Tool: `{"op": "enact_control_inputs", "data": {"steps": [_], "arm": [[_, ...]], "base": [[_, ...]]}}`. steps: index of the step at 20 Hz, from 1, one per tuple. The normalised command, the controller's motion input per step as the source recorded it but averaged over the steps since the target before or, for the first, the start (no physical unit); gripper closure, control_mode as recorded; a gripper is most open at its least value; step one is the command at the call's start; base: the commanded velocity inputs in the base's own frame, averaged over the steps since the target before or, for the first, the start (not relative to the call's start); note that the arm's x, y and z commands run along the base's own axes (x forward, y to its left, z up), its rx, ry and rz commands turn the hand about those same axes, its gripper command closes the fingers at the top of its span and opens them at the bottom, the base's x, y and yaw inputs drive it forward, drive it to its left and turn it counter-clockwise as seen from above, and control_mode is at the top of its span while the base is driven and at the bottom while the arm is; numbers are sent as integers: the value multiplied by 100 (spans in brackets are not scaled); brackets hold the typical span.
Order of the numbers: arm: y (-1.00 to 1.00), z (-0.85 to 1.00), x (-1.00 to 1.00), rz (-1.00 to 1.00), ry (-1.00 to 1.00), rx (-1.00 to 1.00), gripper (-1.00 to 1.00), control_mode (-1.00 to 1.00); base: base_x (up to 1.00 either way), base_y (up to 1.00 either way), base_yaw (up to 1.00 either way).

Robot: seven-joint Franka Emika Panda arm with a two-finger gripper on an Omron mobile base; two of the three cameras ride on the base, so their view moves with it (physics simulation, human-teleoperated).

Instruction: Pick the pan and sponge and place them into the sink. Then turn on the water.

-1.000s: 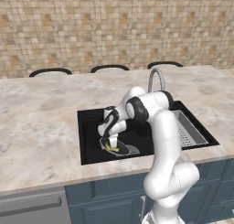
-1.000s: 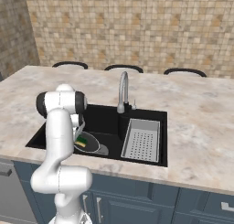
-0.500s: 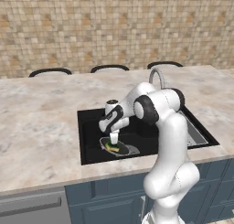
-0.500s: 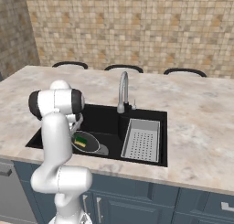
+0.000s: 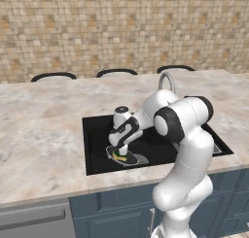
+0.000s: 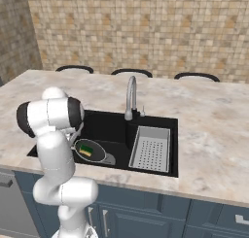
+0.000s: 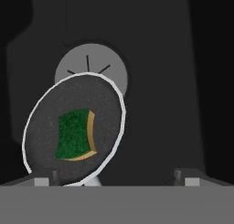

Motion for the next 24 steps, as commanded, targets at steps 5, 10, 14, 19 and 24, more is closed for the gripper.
{"op": "enact_control_inputs", "data": {"steps": [5, 10, 14, 19, 24], "arm": [[-12, 60, -46, -2, -8, 2, -100, -100], [-15, 58, -45, -3, -6, 7, -100, -100], [-25, 52, -41, -1, -5, 10, -100, -100], [-24, 48, -37, 0, -5, 11, -100, -100], [-19, 45, -35, -1, -6, 12, -100, -100]], "base": [[0, 0, 0], [0, 0, 0], [0, 0, 0], [0, 0, 0], [0, 0, 0]]}}
